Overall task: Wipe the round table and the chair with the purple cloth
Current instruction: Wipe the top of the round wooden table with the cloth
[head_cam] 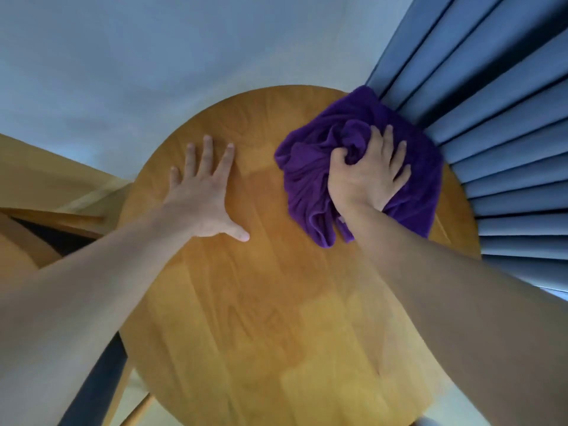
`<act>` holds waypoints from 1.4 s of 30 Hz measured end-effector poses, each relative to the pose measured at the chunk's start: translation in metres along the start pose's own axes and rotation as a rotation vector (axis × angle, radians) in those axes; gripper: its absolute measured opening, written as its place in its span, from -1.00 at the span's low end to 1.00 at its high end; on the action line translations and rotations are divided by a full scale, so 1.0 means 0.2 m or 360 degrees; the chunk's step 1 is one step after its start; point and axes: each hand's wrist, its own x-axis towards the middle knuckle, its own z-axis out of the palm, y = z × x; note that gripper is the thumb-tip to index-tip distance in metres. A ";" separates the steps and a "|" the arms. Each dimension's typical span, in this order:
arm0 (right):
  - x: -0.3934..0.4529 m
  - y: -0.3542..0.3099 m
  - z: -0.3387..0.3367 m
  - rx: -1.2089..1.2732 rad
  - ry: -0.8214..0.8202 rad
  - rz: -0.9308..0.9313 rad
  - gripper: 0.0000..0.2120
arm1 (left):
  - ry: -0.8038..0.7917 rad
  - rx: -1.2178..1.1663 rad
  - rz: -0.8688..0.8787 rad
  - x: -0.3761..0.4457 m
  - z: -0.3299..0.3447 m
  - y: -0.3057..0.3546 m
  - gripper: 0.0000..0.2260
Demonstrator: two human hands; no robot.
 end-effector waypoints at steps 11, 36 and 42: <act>-0.10 -0.29 0.09 -0.0150 -0.0156 -0.0548 -0.38 | 0.0024 -0.0139 0.0072 0.04 0.05 -0.02 0.49; -0.08 -0.37 0.14 -0.0157 -0.0034 -0.0261 -0.32 | 0.0079 -0.0106 0.0077 0.08 0.10 -0.02 0.51; 0.07 -0.26 0.06 -0.0519 -0.0475 -0.1422 -0.25 | 0.0110 -0.0184 0.0062 0.08 0.11 -0.02 0.51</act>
